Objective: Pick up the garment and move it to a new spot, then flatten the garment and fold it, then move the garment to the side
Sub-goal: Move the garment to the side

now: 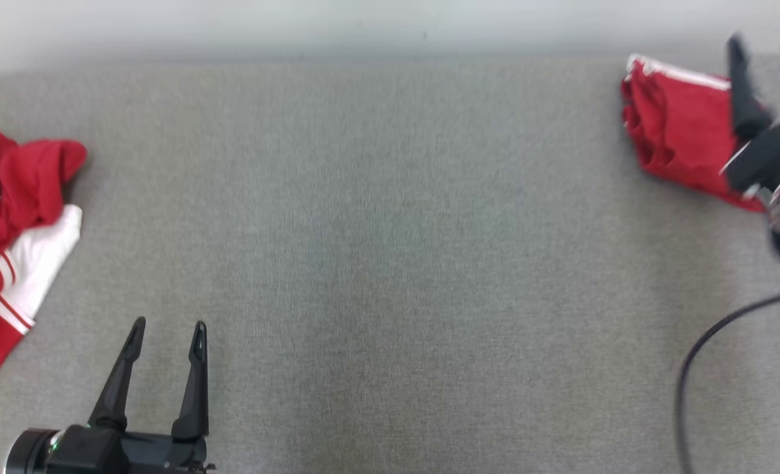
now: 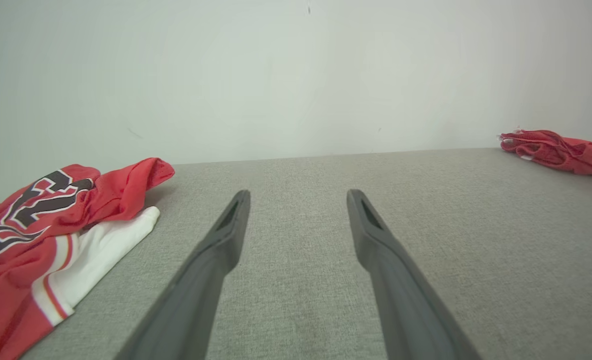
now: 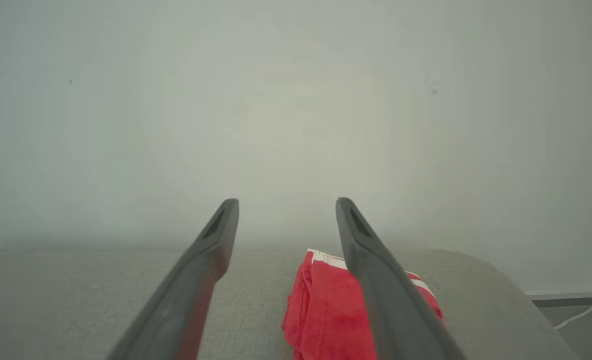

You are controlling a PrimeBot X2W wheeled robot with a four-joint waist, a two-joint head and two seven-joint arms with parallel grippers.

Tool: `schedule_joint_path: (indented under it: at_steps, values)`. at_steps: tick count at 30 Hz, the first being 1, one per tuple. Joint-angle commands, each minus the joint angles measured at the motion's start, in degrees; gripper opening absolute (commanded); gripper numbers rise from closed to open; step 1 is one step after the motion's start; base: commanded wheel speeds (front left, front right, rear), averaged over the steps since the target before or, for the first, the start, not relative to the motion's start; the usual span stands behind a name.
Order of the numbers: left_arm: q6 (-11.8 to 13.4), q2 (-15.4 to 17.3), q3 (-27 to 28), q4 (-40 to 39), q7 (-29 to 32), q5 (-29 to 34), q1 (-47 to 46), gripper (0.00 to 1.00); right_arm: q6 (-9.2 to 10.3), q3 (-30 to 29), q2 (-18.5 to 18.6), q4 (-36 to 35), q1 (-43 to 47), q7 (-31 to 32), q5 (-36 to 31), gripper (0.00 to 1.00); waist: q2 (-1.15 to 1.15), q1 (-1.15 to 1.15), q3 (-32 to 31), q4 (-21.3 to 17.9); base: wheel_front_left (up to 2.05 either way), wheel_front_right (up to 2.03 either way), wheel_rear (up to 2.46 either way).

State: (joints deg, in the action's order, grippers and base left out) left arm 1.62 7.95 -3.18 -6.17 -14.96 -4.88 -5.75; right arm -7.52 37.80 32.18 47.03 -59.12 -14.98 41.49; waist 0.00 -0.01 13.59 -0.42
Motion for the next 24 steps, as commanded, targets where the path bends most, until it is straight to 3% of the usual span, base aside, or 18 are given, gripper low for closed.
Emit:
schedule_joint_path:
  at_steps: [1, 8, 15, 24]
  values:
    - [0.3, 0.1, 0.1, 0.2, -0.3, -0.3, 1.1, 1.0, 0.06, -1.1, -1.0, -1.2, 2.2, -0.3, -0.7, 1.0, 0.0, 0.01, -3.3, -0.7, 0.0, 0.0, 0.0]
    - [0.6, -0.4, 0.3, 0.5, -0.3, -0.9, 2.7, 1.0, 0.06, -9.5, -6.8, -8.9, 14.8, -0.3, -6.0, 1.0, 0.0, 0.01, -6.8, -0.8, 0.0, 0.0, 0.0]
    - [0.8, -0.9, 0.2, 1.5, -0.3, -1.3, 4.0, 1.0, 0.06, -11.2, -11.7, -13.3, 24.5, -0.3, -9.7, 1.0, 0.0, 0.01, -9.9, -1.0, 0.0, 0.0, 0.0]
    - [0.6, -1.6, -0.3, 2.7, -0.3, -1.3, 5.4, 1.0, 0.06, -16.8, -15.5, -21.2, 32.6, -0.1, -14.8, 1.0, 0.0, 0.01, -13.1, -0.5, 0.0, 0.0, 0.0]
